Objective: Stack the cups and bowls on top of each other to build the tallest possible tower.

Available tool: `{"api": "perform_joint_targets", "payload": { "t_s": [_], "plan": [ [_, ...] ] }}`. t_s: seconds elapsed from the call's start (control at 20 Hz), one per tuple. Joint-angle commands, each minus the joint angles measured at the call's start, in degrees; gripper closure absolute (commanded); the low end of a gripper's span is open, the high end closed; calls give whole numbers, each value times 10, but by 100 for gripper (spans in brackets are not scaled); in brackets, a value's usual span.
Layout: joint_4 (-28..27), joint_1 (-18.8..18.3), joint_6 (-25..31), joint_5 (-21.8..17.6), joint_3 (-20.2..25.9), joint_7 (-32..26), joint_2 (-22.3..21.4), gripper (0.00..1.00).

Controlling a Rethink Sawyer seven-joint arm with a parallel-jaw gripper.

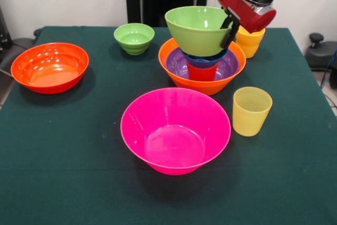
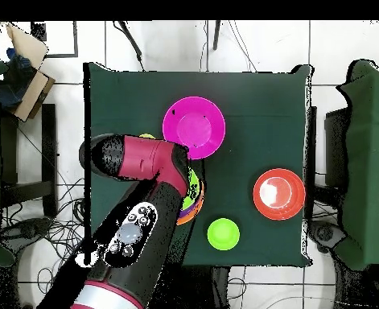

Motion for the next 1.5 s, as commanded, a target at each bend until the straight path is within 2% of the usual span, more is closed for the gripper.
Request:
{"api": "perform_joint_targets", "payload": {
  "t_s": [0.05,0.95,1.3,1.5],
  "plan": [
    [26,-14,-24,-2,79,34,15,100],
    [41,-42,-30,-7,124,3,8,100],
    [37,-48,-39,-21,123,1,18,100],
    [34,-48,-26,-22,125,0,15,100]
  ]
}}
